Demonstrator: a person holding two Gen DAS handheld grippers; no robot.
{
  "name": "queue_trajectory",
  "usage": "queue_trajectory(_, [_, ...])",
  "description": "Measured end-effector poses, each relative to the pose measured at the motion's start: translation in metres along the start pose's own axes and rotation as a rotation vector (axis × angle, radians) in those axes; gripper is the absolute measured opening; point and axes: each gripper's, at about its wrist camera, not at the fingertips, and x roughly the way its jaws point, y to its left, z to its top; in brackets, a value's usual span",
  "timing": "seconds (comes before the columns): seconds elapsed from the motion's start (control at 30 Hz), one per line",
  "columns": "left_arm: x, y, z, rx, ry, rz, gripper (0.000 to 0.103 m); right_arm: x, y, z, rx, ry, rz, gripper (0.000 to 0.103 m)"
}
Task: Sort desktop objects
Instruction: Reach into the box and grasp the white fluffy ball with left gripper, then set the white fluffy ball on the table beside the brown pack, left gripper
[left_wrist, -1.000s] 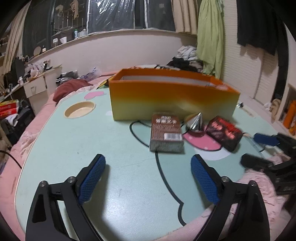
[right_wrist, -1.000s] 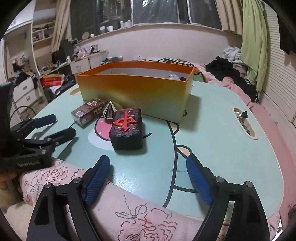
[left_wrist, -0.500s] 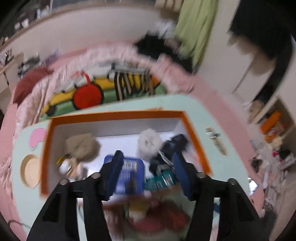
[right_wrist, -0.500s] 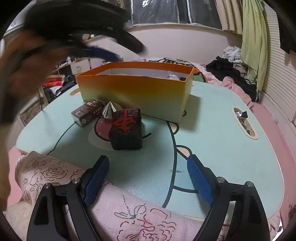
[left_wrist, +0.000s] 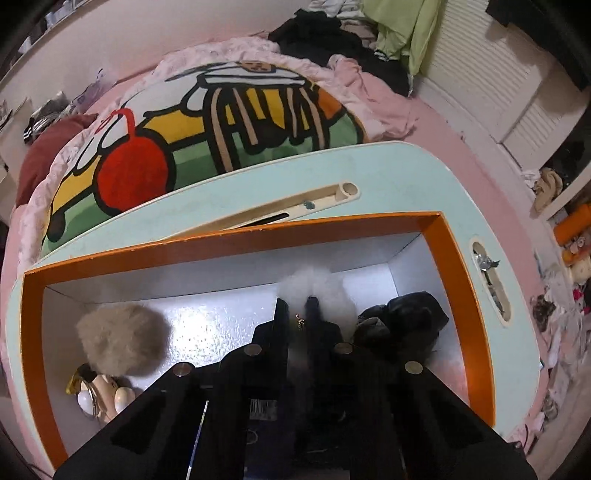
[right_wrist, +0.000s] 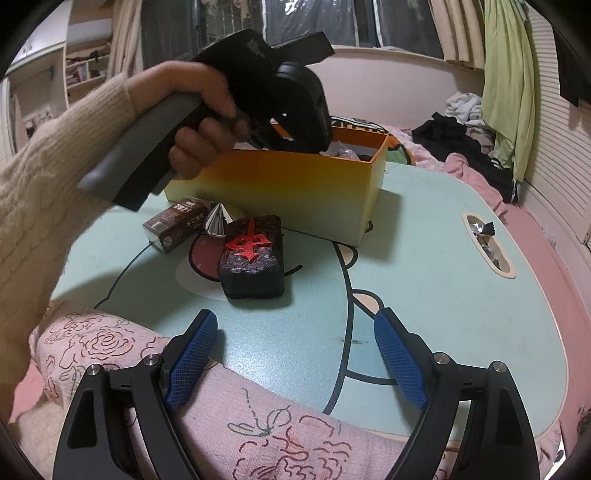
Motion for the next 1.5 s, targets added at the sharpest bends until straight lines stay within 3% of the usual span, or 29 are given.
queue_trajectory(0.13, [-0.016,0.009,-0.005,-0.006,-0.08,-0.047,0.008,-0.001,0.0,0.0,0.0,0.0,0.0,0.087])
queue_trajectory(0.27, [-0.069,0.02,-0.029,-0.003,-0.23,-0.138,0.008,-0.001,0.0,0.0,0.001,-0.001,0.0,0.087])
queue_trajectory(0.4, [-0.129,0.041,-0.087,0.005,-0.378,-0.224,0.008,0.0,0.0,-0.001,0.001,-0.001,0.0,0.087])
queue_trajectory(0.5, [-0.152,0.063,-0.132,-0.019,-0.434,-0.22,0.008,0.0,0.0,-0.001,0.0,-0.001,0.0,0.087])
queue_trajectory(0.67, [-0.132,0.103,-0.181,-0.128,-0.411,-0.055,0.008,0.0,0.0,-0.001,0.001,-0.002,0.0,0.087])
queue_trajectory(0.83, [-0.092,0.105,-0.178,-0.202,-0.362,-0.15,0.009,-0.001,-0.001,-0.001,0.001,-0.003,0.001,0.087])
queue_trajectory(0.93, [-0.085,0.09,-0.175,-0.194,-0.35,-0.176,0.024,-0.001,0.0,-0.001,0.001,-0.004,0.001,0.087])
queue_trajectory(1.0, [-0.09,0.088,-0.178,-0.185,-0.363,-0.143,0.046,0.0,0.0,-0.001,0.002,-0.004,0.001,0.087])
queue_trajectory(1.1, [-0.11,0.094,-0.197,-0.21,-0.478,-0.071,0.072,0.0,0.0,-0.001,0.001,-0.004,-0.001,0.087])
queue_trajectory(1.17, [-0.12,0.094,-0.21,-0.187,-0.515,-0.066,0.078,0.0,-0.001,-0.002,0.002,-0.004,0.0,0.087])
queue_trajectory(1.3, [-0.118,0.075,-0.227,-0.075,-0.421,-0.078,0.081,0.0,-0.001,-0.002,0.001,-0.004,0.0,0.087])
queue_trajectory(1.37, [-0.099,0.057,-0.229,-0.026,-0.351,-0.004,0.082,-0.001,-0.001,-0.002,0.002,-0.005,0.0,0.087])
queue_trajectory(1.43, [-0.09,0.037,-0.231,0.025,-0.381,0.141,0.088,0.0,-0.001,-0.002,0.001,-0.005,-0.004,0.087])
queue_trajectory(1.5, [-0.093,0.028,-0.232,-0.006,-0.424,0.158,0.09,0.001,-0.001,-0.001,0.003,-0.004,-0.007,0.087])
